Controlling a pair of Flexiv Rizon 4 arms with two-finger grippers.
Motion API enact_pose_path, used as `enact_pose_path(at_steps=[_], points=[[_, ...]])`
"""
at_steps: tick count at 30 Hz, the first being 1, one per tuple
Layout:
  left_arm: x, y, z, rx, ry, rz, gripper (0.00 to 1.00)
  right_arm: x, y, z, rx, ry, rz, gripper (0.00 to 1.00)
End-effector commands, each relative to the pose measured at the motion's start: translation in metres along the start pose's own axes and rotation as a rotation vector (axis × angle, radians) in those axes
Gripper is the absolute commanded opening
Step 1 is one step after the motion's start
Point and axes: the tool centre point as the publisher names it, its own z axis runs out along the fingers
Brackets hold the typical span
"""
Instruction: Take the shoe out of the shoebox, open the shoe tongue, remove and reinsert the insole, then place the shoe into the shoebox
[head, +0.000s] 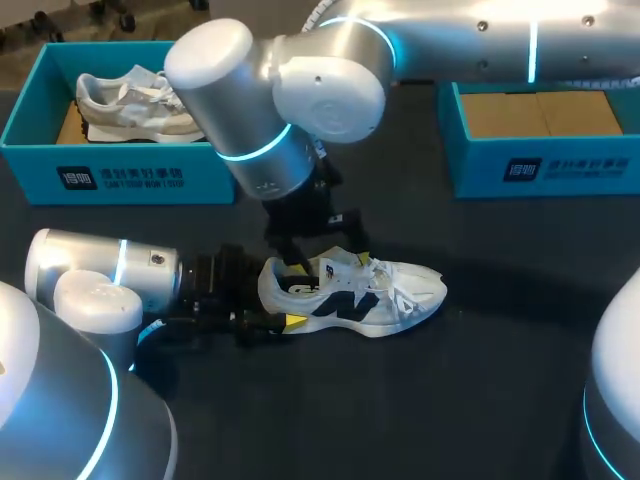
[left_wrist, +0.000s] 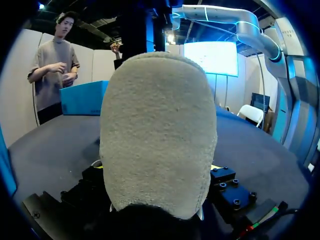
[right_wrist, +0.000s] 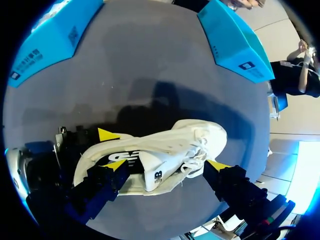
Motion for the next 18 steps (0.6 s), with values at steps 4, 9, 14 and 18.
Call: enact_pose_path(at_steps=[4, 9, 14, 18], points=[[-0.012, 0.015, 0.009, -0.004, 0.000, -0.001, 0.00, 0.002, -0.006, 0.005, -0.003, 0.018, 0.059, 1.00], [-0.012, 0.015, 0.009, -0.004, 0.000, -0.001, 0.00, 0.001, -0.012, 0.019, 0.005, -0.021, 0.070, 1.00], [-0.012, 0.015, 0.009, -0.004, 0.000, -0.001, 0.00, -0.001, -0.014, 0.022, -0.017, -0.093, 0.077, 1.00], [-0.012, 0.015, 0.009, -0.004, 0.000, -0.001, 0.00, 0.000, -0.015, 0.024, -0.045, -0.133, 0.078, 1.00]])
